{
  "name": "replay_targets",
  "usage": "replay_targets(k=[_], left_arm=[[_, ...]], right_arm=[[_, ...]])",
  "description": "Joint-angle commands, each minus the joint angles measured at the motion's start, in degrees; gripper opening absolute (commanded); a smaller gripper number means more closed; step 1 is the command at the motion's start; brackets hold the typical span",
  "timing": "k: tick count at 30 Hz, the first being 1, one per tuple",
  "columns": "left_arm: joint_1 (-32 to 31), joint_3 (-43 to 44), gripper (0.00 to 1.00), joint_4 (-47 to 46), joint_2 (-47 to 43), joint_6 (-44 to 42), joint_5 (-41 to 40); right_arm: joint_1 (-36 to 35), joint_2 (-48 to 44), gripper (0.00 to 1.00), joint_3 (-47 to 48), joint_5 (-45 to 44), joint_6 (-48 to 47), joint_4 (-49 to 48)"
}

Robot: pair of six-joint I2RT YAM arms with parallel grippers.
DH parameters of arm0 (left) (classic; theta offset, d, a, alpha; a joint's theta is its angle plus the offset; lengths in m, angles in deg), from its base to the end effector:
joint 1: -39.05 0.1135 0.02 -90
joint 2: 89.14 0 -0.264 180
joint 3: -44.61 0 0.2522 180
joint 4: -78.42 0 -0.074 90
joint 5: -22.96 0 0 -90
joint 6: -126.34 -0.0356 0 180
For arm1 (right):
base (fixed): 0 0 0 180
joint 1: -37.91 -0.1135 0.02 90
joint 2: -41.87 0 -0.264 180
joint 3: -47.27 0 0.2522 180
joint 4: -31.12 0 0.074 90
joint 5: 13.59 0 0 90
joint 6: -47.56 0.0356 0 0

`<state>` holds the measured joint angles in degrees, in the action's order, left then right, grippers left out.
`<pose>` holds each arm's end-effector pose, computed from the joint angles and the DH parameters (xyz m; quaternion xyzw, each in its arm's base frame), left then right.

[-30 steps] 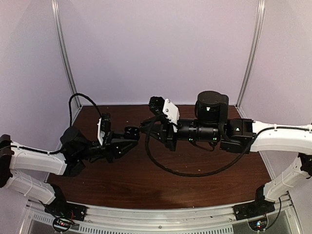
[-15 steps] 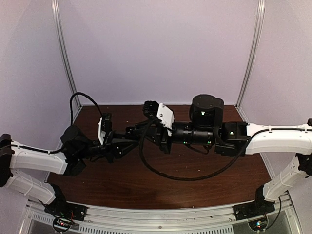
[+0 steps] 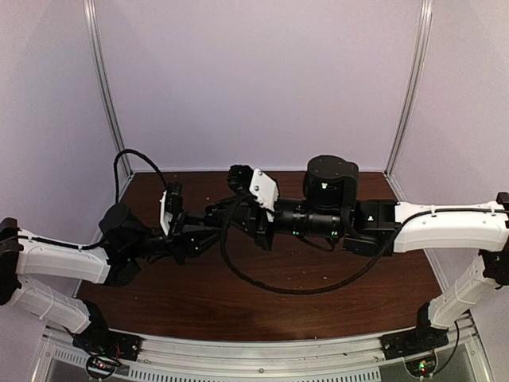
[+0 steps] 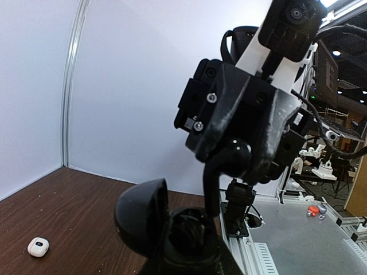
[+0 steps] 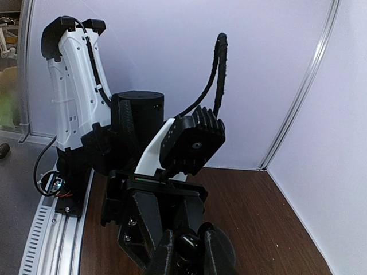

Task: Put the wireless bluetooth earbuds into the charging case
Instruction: Insert the right earbud into the right side groove of the charging case.

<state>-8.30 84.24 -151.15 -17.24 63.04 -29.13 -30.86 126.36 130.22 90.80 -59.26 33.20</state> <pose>0.1524 -0.1977 0.2601 0.3579 0.5046 -0.6124 0.4922 0.1203 0.3341 0.3627 -0.5543 0.4725 0.3795 0.5704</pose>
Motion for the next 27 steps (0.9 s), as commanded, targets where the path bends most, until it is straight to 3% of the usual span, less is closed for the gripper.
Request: replay_targets(k=[1, 19, 27], left_arm=[[-0.37, 1.21, 0.04, -2.15, -0.79, 0.02, 0.23], [-0.37, 0.94, 0.05, -3.64, -1.15, 1.36, -0.78], [-0.37, 0.94, 0.05, -3.25, -1.50, 1.00, -1.11]], right_arm=[[-0.31, 0.79, 0.09, 0.40, -1.15, -0.74, -1.66], [-0.31, 0.24, 0.10, -2.91, -1.49, 0.20, -3.24], [-0.32, -0.43, 0.22, -3.45, -1.88, 1.05, -3.31]])
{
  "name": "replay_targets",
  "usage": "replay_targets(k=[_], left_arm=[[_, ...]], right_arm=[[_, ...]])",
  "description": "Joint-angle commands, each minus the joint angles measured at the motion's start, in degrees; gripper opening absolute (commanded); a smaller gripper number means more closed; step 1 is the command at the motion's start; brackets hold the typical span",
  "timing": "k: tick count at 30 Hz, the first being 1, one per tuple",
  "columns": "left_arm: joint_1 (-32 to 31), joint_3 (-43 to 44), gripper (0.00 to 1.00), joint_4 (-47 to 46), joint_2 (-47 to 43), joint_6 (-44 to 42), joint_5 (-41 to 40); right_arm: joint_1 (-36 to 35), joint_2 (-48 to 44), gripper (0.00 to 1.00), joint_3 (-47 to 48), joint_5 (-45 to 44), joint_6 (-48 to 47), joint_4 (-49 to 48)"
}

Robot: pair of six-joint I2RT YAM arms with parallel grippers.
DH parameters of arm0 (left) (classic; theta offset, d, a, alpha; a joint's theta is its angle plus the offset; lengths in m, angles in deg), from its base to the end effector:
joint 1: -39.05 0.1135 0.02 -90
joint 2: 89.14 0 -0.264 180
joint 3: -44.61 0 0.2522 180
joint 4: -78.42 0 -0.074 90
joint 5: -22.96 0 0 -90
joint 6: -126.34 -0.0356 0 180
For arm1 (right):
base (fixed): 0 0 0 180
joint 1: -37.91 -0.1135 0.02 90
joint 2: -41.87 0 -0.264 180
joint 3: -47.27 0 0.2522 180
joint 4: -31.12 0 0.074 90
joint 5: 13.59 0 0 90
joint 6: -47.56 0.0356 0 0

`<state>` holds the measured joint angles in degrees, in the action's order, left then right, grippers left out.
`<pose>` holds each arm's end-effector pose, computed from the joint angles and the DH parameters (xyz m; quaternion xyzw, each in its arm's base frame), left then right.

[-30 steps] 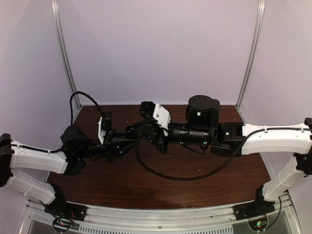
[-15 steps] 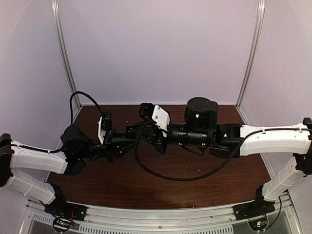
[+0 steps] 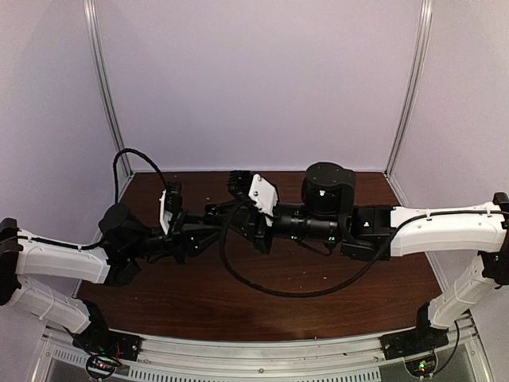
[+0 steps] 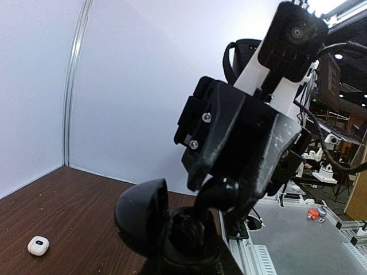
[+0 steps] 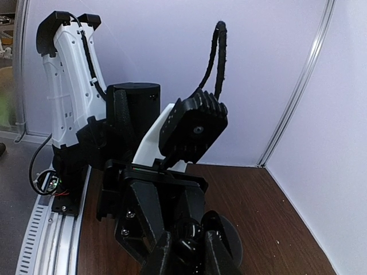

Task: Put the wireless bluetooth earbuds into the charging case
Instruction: Insert the right earbud into the right side groove of the charging case, then adjust the right earbud in the right side groove of the charging case.

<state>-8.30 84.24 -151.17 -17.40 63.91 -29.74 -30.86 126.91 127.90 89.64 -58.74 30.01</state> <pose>0.1525 -0.1974 0.2609 0.3503 0.5078 -0.6148 0.4914 0.1217 0.3358 0.3509 -0.5466 0.4788 0.3766 0.5746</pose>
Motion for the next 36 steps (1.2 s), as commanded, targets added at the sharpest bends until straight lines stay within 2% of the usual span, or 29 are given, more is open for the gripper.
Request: replay_targets(k=[1, 9, 23, 29, 32, 36], left_arm=[[-0.36, 0.98, 0.05, -3.19, -1.33, 0.11, -0.45], [-0.37, 0.97, 0.05, -3.14, -1.17, -0.09, -0.14], [-0.37, 1.11, 0.05, -2.02, -0.82, -1.13, -0.43], [-0.37, 1.26, 0.05, -2.04, -0.64, -1.16, -0.38], [-0.37, 1.29, 0.05, -2.04, -0.64, -1.16, -0.47], [-0.37, 1.23, 0.05, -1.96, -0.73, -1.16, -0.71]], right_arm=[[-0.31, -1.12, 0.23, -1.21, -0.86, 0.48, -0.13], [-0.32, -1.43, 0.29, -1.05, -1.37, 0.15, 0.18], [-2.33, -4.99, 0.47, 0.36, 1.12, -0.92, 1.91], [-2.42, -7.16, 0.51, -0.04, -0.36, 0.58, 1.87], [-2.42, -7.38, 0.50, -0.66, -3.32, 1.10, 1.86], [-2.42, -7.08, 0.34, -0.91, -4.82, 1.64, 2.20]])
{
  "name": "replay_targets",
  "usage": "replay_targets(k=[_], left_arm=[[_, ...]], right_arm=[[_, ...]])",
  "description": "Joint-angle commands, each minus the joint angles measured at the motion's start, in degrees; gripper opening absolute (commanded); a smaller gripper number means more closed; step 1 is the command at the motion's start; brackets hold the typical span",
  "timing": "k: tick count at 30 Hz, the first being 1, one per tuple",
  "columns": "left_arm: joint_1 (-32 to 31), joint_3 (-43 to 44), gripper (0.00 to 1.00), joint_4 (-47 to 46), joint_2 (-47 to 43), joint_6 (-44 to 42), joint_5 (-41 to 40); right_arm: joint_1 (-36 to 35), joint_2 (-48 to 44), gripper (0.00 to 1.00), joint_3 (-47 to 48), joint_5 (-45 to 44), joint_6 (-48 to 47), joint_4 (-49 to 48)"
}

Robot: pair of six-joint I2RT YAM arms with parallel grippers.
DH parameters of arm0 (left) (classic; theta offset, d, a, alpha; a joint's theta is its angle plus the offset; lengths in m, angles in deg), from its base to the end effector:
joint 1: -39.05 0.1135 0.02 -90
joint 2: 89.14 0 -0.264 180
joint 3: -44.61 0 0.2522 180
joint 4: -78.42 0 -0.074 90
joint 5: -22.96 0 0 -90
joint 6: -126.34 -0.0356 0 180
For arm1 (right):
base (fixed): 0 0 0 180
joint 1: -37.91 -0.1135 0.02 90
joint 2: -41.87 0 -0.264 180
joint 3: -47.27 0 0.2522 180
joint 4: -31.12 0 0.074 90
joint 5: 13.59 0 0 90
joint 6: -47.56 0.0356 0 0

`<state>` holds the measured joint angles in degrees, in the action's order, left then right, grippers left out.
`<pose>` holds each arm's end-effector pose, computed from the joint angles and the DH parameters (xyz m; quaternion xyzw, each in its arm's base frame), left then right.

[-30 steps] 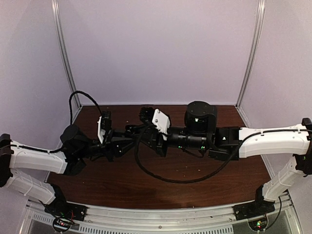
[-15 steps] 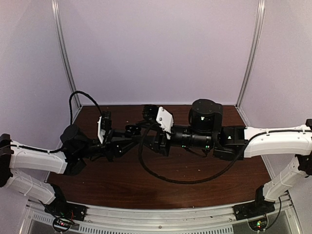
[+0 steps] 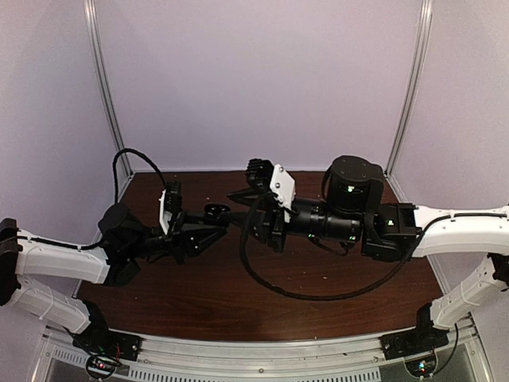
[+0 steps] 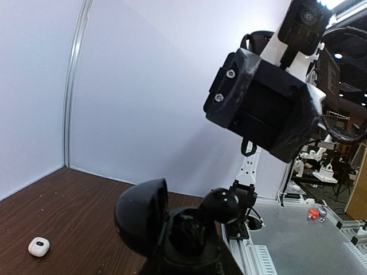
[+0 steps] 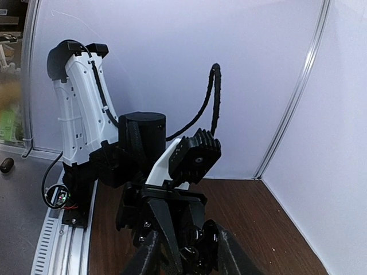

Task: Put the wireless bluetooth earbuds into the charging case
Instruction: Adjust the right earbud in the right side groove of the charging case.

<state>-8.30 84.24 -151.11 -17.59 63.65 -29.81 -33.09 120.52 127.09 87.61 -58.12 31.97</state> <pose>0.1522 -0.1970 0.2615 0.3510 0.5063 -0.6137 0.4938 0.1006 0.3134 0.3781 -0.5320 0.4629 0.3885 0.5931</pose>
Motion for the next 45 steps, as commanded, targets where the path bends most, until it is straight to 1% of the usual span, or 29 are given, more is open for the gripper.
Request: replay_targets(k=[1, 4, 10, 17, 27, 32, 45], left_arm=[[-0.37, 1.23, 0.05, -1.90, -0.59, -0.94, -0.74], [-0.37, 1.15, 0.05, -1.52, -0.77, -1.11, -1.31], [-0.37, 1.11, 0.05, -1.30, -0.81, -1.28, -1.97], [-0.37, 1.03, 0.05, -1.14, -1.13, -1.38, -2.13], [-0.37, 0.90, 0.05, -0.38, -1.76, -1.85, -1.87], [-0.37, 1.03, 0.05, -0.17, -1.73, -1.99, -1.82], [-0.35, 1.18, 0.05, -0.52, -1.51, -2.09, -1.65]], right_arm=[[-0.19, -0.62, 0.31, -0.14, -2.40, 1.32, 0.31], [-0.72, 0.13, 0.25, 0.16, -2.26, 2.49, 0.42], [-3.63, 1.86, 0.21, 1.05, -3.74, 1.68, 0.99], [-4.29, 4.55, 0.16, 2.04, -5.71, 1.87, 2.05], [-4.09, 7.25, 0.14, 3.02, -9.10, 3.36, 1.23], [-3.95, 6.76, 0.14, 2.25, -9.31, 3.47, -0.02], [-2.27, 4.86, 0.14, 0.09, -10.54, 4.61, 0.41]])
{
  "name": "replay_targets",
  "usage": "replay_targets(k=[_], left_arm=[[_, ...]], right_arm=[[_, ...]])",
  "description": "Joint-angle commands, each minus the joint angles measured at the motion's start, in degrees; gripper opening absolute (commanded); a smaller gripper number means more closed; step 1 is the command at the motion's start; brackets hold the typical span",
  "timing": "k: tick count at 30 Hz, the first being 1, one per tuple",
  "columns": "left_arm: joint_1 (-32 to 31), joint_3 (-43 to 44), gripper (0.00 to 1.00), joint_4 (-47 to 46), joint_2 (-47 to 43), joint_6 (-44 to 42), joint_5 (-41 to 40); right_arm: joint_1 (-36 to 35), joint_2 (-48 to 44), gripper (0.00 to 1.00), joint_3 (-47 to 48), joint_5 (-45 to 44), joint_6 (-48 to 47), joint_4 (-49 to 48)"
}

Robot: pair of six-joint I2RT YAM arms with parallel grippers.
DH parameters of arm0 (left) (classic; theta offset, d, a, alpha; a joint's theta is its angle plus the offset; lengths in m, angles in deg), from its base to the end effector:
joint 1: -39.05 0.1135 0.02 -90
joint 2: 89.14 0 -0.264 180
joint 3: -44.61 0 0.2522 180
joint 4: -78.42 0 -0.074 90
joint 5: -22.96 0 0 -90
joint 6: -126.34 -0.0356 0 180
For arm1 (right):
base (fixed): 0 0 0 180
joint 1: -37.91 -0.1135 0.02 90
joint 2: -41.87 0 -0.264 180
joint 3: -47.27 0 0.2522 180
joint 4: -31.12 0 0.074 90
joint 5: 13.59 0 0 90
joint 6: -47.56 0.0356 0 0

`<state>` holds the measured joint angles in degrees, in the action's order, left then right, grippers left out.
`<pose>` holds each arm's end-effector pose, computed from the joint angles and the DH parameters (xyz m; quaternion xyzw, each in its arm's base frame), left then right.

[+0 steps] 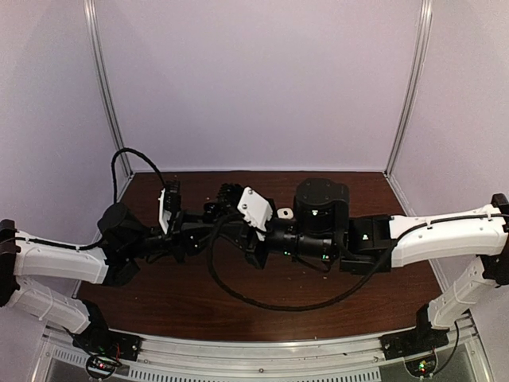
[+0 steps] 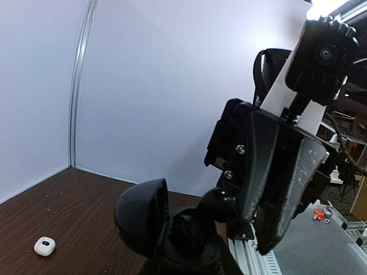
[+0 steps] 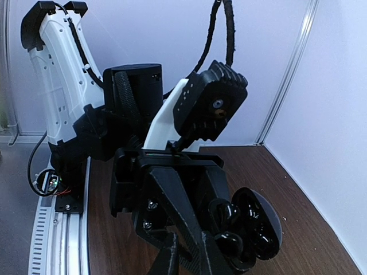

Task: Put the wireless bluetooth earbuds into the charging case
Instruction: Adjust the right earbud in the right side groove of the charging case.

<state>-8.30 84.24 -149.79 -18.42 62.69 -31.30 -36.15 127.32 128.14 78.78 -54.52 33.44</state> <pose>0.1521 -0.1959 0.2628 0.3457 0.5109 -0.6050 0.5034 0.0972 0.3458 0.3434 -0.5210 0.5372 0.3547 0.5605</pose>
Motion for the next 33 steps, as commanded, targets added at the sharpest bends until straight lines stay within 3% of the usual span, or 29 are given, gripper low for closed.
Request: replay_targets(k=[1, 33], left_arm=[[-0.37, 1.16, 0.05, -1.83, -0.67, -1.12, -0.11], [-0.37, 1.04, 0.05, -1.66, -1.06, -0.95, -0.02]], right_arm=[[0.89, -2.03, 0.14, -1.10, -1.86, 1.12, -1.00], [2.61, -5.71, 0.14, -4.54, -2.65, 1.92, 1.59]])
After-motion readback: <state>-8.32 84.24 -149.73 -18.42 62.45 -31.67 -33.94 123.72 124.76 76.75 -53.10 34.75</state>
